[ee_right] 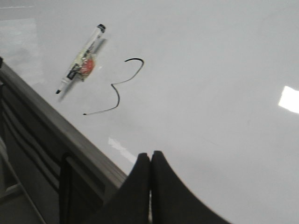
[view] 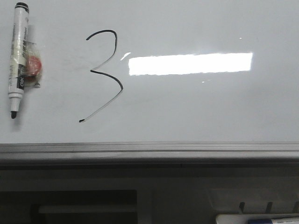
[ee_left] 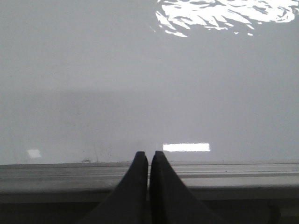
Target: Write number 3 on whiteboard
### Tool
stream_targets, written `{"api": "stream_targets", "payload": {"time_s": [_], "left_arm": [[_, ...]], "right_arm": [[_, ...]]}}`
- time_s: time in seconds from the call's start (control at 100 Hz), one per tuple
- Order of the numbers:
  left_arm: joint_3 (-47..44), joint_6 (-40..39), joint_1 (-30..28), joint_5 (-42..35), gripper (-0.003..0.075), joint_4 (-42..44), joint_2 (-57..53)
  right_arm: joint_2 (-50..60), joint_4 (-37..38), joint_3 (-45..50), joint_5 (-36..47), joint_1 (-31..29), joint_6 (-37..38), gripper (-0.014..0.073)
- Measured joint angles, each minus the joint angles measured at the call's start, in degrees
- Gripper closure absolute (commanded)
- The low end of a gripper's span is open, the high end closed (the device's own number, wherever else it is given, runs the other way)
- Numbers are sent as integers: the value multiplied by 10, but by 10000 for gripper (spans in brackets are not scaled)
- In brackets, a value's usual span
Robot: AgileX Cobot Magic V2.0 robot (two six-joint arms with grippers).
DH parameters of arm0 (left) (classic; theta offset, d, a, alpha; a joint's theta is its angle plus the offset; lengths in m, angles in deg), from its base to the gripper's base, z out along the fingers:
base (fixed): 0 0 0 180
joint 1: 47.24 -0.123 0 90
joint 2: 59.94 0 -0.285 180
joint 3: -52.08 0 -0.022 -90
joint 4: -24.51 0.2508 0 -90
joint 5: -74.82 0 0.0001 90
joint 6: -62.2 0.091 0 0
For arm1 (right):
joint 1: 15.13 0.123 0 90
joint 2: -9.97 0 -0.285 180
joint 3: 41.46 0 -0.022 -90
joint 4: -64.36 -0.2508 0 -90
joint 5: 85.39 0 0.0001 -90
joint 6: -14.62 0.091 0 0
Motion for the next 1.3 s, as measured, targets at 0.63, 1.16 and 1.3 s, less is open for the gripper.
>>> {"api": "stream_targets", "payload": {"time_s": [0.63,1.16,1.3], "left_arm": [[0,0,0,0,741,0,0],[0,0,0,0,741,0,0],[0,0,0,0,741,0,0]], "right_arm": [[34,21,33,35,-438,29,655],[86,22,104,-102,-452,91,655],[86,22,104,-102,-452,92,655]]}}
